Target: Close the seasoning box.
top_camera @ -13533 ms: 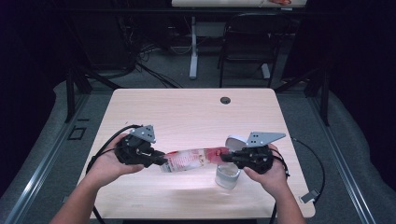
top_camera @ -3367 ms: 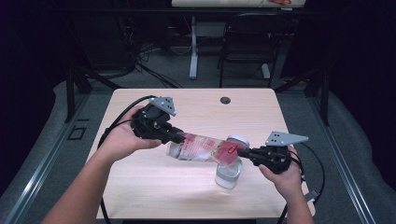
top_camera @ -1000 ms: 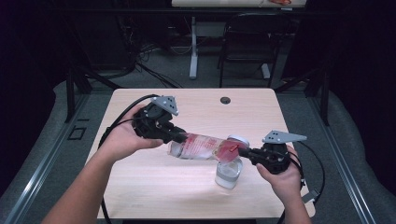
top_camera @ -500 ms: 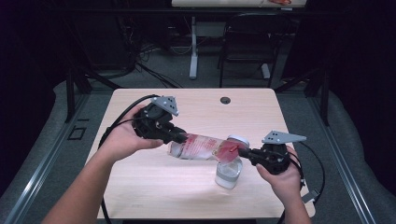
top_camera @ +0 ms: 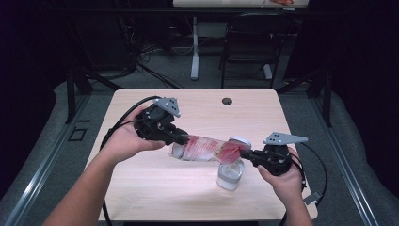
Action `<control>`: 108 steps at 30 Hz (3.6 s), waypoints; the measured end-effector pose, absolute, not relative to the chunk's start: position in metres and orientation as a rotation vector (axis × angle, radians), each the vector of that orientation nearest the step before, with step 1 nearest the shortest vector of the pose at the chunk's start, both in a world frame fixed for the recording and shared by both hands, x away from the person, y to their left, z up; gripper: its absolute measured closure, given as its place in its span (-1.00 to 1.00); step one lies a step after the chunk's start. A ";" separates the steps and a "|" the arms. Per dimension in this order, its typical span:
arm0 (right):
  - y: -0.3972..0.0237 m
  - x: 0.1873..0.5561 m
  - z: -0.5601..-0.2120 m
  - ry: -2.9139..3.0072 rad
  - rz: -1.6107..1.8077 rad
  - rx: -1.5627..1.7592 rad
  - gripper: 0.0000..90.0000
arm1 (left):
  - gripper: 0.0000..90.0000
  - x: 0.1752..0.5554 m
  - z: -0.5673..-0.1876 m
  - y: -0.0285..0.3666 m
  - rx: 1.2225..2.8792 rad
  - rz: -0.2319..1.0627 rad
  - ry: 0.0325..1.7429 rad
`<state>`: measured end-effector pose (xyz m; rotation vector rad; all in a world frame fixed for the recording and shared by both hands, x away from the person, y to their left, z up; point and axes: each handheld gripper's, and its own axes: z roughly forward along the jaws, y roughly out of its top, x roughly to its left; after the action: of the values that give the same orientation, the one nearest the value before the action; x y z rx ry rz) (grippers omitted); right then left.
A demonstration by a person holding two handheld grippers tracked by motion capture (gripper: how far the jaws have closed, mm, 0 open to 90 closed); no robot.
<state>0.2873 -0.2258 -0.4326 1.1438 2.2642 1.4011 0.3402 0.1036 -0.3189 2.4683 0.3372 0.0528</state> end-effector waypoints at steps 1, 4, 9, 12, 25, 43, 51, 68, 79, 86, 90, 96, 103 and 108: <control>-0.226 0.287 -0.433 2.264 1.402 1.145 0.98 | 0.75 0.340 -0.319 0.104 2.471 0.050 0.337; -0.226 0.287 -0.433 2.264 1.406 1.145 0.97 | 0.74 0.340 -0.319 0.104 2.472 0.049 0.336; -0.226 0.287 -0.433 2.263 1.403 1.144 0.97 | 0.74 0.340 -0.318 0.103 2.471 0.055 0.335; -0.226 0.287 -0.433 2.263 1.403 1.145 0.97 | 0.74 0.340 -0.318 0.103 2.473 0.062 0.333; -0.226 0.287 -0.433 2.262 1.402 1.147 0.96 | 0.75 0.340 -0.316 0.101 2.464 0.056 0.328; -0.226 0.283 -0.432 2.260 1.403 1.143 0.95 | 0.75 0.338 -0.314 0.098 2.452 0.053 0.306; -0.229 0.285 -0.434 2.258 1.431 1.163 0.98 | 0.78 0.338 -0.313 0.096 2.456 0.066 0.293; -0.230 0.285 -0.434 2.251 1.431 1.165 0.97 | 0.86 0.339 -0.308 0.089 2.501 0.107 0.261; -0.231 0.285 -0.434 2.244 1.438 1.170 0.95 | 0.87 0.340 -0.306 0.086 2.508 0.100 0.261; -0.232 0.285 -0.433 2.240 1.437 1.168 0.95 | 0.87 0.340 -0.306 0.086 2.506 0.087 0.264; -0.232 0.285 -0.434 2.239 1.439 1.170 0.94 | 0.87 0.341 -0.306 0.086 2.502 0.079 0.273; -0.232 0.285 -0.434 2.239 1.439 1.172 0.94 | 0.87 0.341 -0.306 0.085 2.500 0.084 0.268; -0.232 0.285 -0.434 2.237 1.439 1.176 0.93 | 0.87 0.341 -0.306 0.085 2.495 0.081 0.276; -0.232 0.285 -0.434 2.238 1.439 1.177 0.92 | 0.87 0.342 -0.306 0.084 2.493 0.076 0.275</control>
<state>0.2853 -0.2323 -0.4342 1.1774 2.2383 1.4390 0.3418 0.0844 -0.3058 2.4928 0.2753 0.0764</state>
